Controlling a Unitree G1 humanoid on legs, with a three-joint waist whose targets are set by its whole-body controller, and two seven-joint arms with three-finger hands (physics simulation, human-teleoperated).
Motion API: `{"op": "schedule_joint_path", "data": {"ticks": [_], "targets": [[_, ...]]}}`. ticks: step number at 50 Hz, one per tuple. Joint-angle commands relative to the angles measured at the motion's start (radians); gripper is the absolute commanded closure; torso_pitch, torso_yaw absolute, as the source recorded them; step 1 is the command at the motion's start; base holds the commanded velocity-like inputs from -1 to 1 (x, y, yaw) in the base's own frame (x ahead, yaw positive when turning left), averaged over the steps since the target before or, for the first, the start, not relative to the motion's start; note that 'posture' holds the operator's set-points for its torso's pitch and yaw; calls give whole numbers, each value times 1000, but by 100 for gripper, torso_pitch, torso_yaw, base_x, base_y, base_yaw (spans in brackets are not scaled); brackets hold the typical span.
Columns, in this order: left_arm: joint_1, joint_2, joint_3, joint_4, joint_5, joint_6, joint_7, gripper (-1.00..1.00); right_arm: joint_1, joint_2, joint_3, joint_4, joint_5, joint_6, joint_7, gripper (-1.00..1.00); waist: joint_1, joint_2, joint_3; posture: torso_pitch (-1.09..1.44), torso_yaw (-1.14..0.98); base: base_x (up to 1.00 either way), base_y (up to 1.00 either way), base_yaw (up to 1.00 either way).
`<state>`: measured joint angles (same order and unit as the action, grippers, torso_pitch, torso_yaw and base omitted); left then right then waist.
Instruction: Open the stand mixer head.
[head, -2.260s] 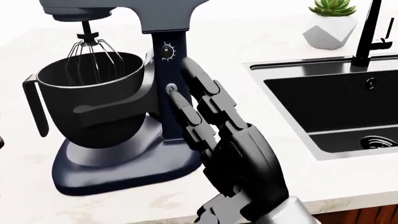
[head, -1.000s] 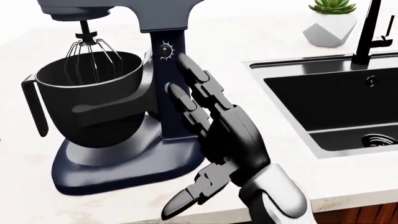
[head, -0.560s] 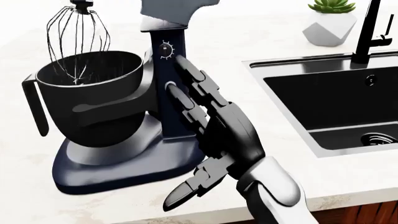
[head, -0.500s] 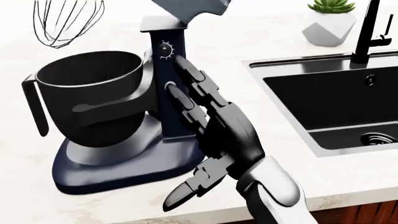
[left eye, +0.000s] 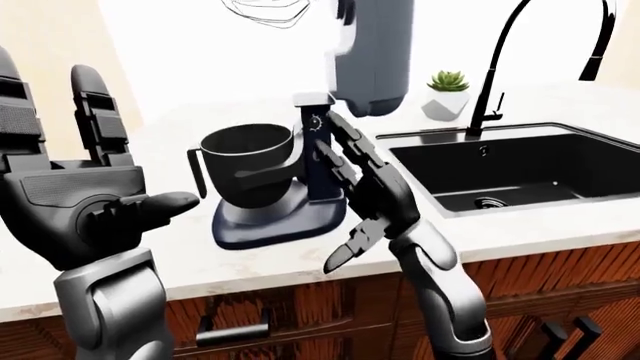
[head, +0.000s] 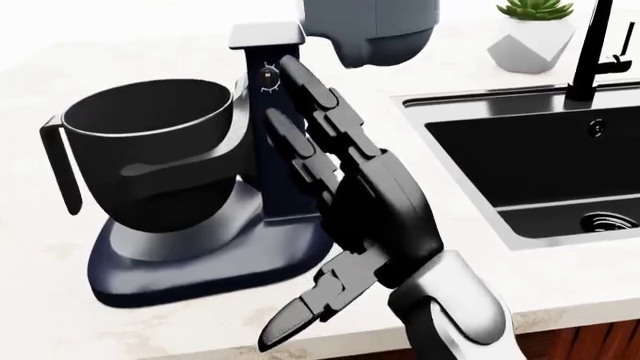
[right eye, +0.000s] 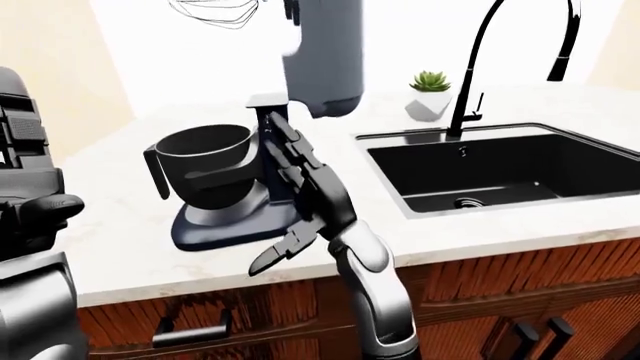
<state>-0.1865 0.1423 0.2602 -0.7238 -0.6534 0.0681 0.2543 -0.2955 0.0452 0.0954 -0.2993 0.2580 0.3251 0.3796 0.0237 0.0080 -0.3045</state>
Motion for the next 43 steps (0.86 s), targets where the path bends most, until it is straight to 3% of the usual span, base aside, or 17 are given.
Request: {"op": "schedule_joint_path", "data": {"ticks": [1, 4, 9, 18, 43], "targets": [[-21, 7, 1, -16, 4, -15, -11, -100, -15, 6, 1, -58, 20, 4, -18, -100, 0, 4, -1, -41, 0, 0, 0, 0], [-19, 6, 1, -19, 2, -13, -11, -100, 21, 14, 12, -126, 49, 4, -39, -100, 1, 3, -2, -41, 0, 0, 0, 0], [-21, 6, 1, -19, 5, -12, -10, -100, 76, 39, -1, -213, 217, -19, -86, -100, 2, 3, -3, -41, 0, 0, 0, 0], [-29, 7, -6, -29, 5, -1, -5, -100, 144, 26, 23, -302, 380, -81, -158, -100, 0, 2, -5, -41, 0, 0, 0, 0], [-24, 9, 0, -45, 0, 4, 0, -100, 148, 9, 33, -325, 398, -81, -168, -100, -4, -2, -5, -41, 0, 0, 0, 0]]}}
